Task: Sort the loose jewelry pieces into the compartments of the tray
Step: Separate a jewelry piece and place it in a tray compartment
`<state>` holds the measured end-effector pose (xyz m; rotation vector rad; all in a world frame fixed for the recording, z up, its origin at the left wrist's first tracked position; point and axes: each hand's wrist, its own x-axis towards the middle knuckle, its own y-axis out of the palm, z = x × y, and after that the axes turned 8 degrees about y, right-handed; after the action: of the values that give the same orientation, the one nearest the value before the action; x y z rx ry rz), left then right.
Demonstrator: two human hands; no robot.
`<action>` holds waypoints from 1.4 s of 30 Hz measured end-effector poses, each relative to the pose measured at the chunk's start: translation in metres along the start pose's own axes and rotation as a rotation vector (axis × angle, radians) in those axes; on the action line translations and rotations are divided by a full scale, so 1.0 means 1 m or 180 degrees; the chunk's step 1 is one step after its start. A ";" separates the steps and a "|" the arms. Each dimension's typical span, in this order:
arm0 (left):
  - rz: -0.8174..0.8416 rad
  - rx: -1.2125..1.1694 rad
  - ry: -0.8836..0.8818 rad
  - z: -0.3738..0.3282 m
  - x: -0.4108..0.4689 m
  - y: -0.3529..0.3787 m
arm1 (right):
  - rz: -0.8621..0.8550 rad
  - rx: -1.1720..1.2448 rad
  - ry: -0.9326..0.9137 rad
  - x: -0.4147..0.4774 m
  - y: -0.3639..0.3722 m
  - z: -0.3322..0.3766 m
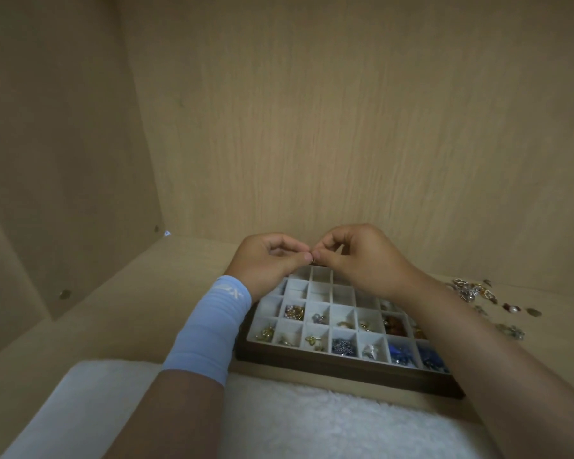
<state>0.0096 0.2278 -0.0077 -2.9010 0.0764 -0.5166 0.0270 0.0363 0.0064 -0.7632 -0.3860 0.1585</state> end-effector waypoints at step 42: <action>0.1022 0.2441 0.0853 0.000 -0.013 0.055 | 0.0221 -0.1156 0.0612 -0.045 -0.092 -0.029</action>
<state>-0.0031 0.1751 -0.0231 -2.0171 0.3020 -0.6837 -0.0030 -0.0606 0.0389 -1.1409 -0.2066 0.0791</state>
